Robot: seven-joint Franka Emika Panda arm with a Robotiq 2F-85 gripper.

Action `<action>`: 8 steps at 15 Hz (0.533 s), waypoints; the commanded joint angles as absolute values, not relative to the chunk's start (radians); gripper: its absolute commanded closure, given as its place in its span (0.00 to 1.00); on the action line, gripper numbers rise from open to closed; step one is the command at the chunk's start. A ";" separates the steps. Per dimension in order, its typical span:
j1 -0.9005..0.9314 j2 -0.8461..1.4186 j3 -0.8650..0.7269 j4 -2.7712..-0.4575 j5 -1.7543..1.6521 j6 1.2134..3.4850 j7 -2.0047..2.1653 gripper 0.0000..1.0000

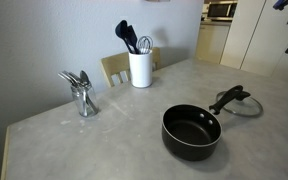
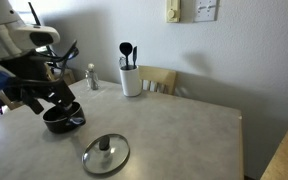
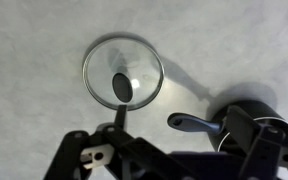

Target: Place the glass lid on top of the black pot

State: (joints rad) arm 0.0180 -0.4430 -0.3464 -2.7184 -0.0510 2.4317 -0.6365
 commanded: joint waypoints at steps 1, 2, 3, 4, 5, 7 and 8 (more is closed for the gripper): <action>0.012 -0.302 -0.390 -2.632 -0.026 2.435 -0.821 0.00; -0.014 -0.387 -0.348 -2.687 -0.028 2.431 -0.761 0.00; -0.020 -0.369 -0.349 -2.677 -0.026 2.431 -0.771 0.00; -0.022 -0.366 -0.344 -2.677 -0.026 2.431 -0.770 0.00; -0.022 -0.369 -0.340 -2.677 -0.027 2.431 -0.767 0.00; -0.022 -0.351 -0.336 -2.686 -0.036 2.481 -0.769 0.00; -0.027 -0.327 -0.335 -2.681 -0.050 2.492 -0.772 0.00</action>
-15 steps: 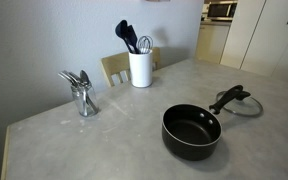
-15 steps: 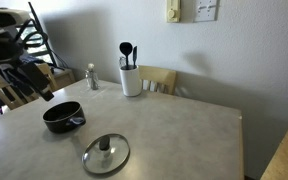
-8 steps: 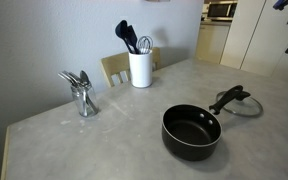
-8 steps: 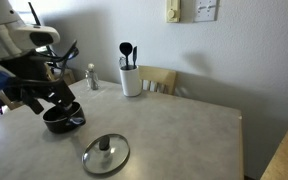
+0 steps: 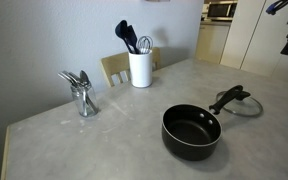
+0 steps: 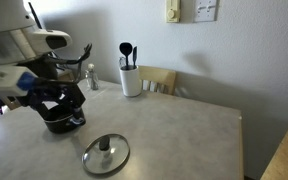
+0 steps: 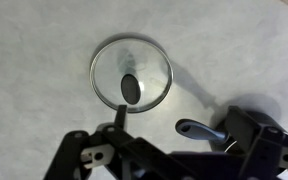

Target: Place the glass lid on top of the black pot

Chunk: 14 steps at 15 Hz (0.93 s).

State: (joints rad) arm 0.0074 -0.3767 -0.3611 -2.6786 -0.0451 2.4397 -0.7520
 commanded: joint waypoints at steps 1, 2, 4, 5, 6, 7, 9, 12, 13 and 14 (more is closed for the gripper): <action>-0.032 -0.301 -0.336 -2.676 -0.060 2.511 -0.776 0.00; -0.032 -0.279 -0.338 -2.678 -0.061 2.540 -0.781 0.00; -0.036 -0.218 -0.336 -2.667 -0.061 2.578 -0.787 0.00; -0.035 -0.188 -0.335 -2.660 -0.053 2.593 -0.793 0.00; -0.032 -0.162 -0.332 -2.653 -0.045 2.603 -0.799 0.00; -0.030 -0.130 -0.326 -2.646 -0.038 2.622 -0.802 0.00; -0.028 -0.078 -0.312 -2.628 -0.027 2.640 -0.827 0.00; -0.035 -0.009 -0.273 -2.583 -0.042 2.632 -0.906 0.00; -0.042 0.012 -0.258 -2.562 -0.048 2.627 -0.914 0.00; -0.051 0.007 -0.248 -2.554 -0.053 2.614 -0.917 0.00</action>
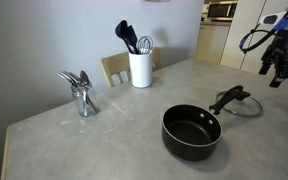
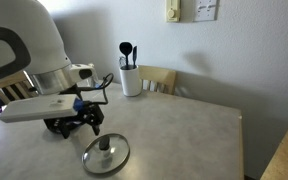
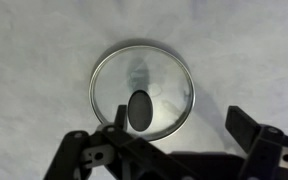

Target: Place the glass lid on top of the black pot

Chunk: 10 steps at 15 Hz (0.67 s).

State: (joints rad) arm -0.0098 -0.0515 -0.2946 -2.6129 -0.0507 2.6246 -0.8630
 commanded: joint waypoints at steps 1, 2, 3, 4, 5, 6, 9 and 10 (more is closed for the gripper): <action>-0.058 -0.034 -0.236 -2.597 -0.050 2.622 -0.873 0.00; -0.061 -0.020 -0.227 -2.583 -0.051 2.622 -0.877 0.00; -0.063 -0.011 -0.222 -2.574 -0.052 2.621 -0.880 0.00; -0.065 -0.008 -0.221 -2.569 -0.052 2.621 -0.882 0.00; -0.066 -0.008 -0.221 -2.568 -0.052 2.621 -0.884 0.00; -0.063 0.011 -0.214 -2.566 -0.057 2.639 -0.880 0.00; -0.067 0.065 -0.189 -2.543 -0.025 2.671 -0.854 0.00; -0.069 0.084 -0.179 -2.535 0.004 2.673 -0.863 0.00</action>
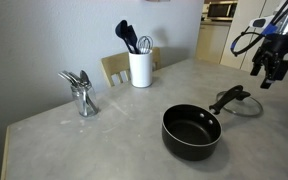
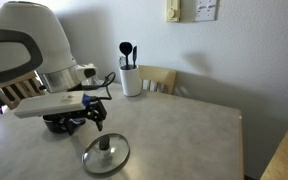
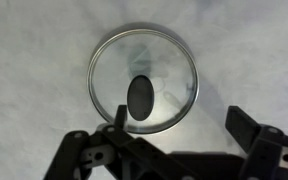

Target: Place the glass lid on top of the black pot

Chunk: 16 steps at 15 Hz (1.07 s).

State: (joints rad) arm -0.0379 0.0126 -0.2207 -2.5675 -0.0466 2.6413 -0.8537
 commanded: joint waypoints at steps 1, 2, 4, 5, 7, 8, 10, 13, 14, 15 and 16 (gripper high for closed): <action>-0.073 0.108 -0.170 -2.522 0.026 2.677 -0.863 0.00; -0.078 0.131 -0.164 -2.512 0.035 2.687 -0.851 0.00; -0.097 0.181 -0.149 -2.483 0.062 2.718 -0.853 0.00; -0.108 0.202 -0.143 -2.466 0.066 2.727 -0.846 0.00; -0.138 0.241 -0.125 -2.433 0.079 2.746 -0.844 0.00; -0.156 0.259 -0.115 -2.414 0.087 2.743 -0.845 0.00; -0.188 0.298 -0.096 -2.383 0.100 2.745 -0.844 0.00; -0.224 0.341 -0.074 -2.355 0.096 2.726 -0.828 0.00; -0.232 0.352 -0.069 -2.349 0.090 2.723 -0.823 0.00; -0.242 0.362 -0.061 -2.344 0.088 2.713 -0.822 0.00; -0.252 0.371 -0.051 -2.338 0.091 2.701 -0.827 0.00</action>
State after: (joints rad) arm -0.2064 0.3307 -0.0912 -2.3722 0.0843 2.7260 -0.8280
